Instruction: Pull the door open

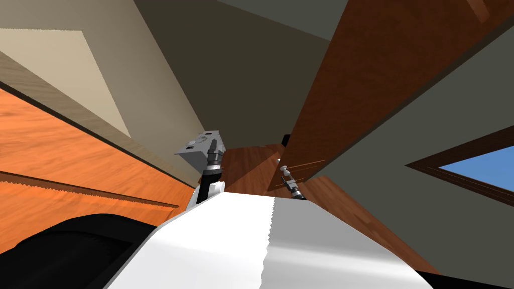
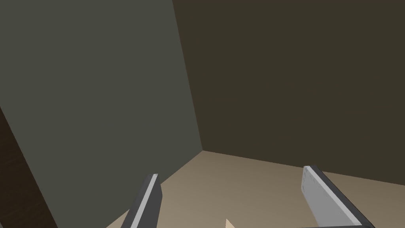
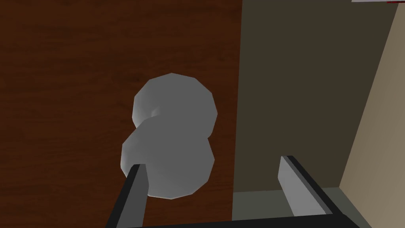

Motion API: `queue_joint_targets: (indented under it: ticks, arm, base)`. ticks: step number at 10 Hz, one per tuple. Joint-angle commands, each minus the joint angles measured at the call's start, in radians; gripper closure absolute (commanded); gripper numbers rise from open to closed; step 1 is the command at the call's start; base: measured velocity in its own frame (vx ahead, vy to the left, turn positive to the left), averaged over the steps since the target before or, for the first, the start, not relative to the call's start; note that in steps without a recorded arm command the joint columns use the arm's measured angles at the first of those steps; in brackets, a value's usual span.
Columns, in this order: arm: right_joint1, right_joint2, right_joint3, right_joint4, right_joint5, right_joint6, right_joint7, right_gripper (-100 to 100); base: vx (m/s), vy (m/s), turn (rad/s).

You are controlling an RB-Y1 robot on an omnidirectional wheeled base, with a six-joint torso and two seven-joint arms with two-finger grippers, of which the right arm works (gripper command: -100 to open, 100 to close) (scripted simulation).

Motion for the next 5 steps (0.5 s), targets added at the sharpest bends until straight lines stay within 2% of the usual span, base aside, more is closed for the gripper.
queue_joint_targets:
  ticks: [1, 3, 4, 5]
  arm:
    - [-0.033, 0.000, -0.005, 0.008, 0.009, 0.007, -0.001, -100]
    - [-0.036, 0.006, -0.005, 0.004, 0.018, 0.011, -0.001, -100]
    - [-0.022, 0.007, 0.001, 0.026, 0.017, 0.003, -0.001, -100]
    - [-0.022, 0.007, 0.001, 0.026, 0.017, 0.003, -0.001, 100]
  base:
    - [0.090, -0.083, -0.055]
    - [0.005, -0.019, 0.004]
    - [-0.014, 0.001, -0.023]
    - [-0.022, 0.003, -0.010]
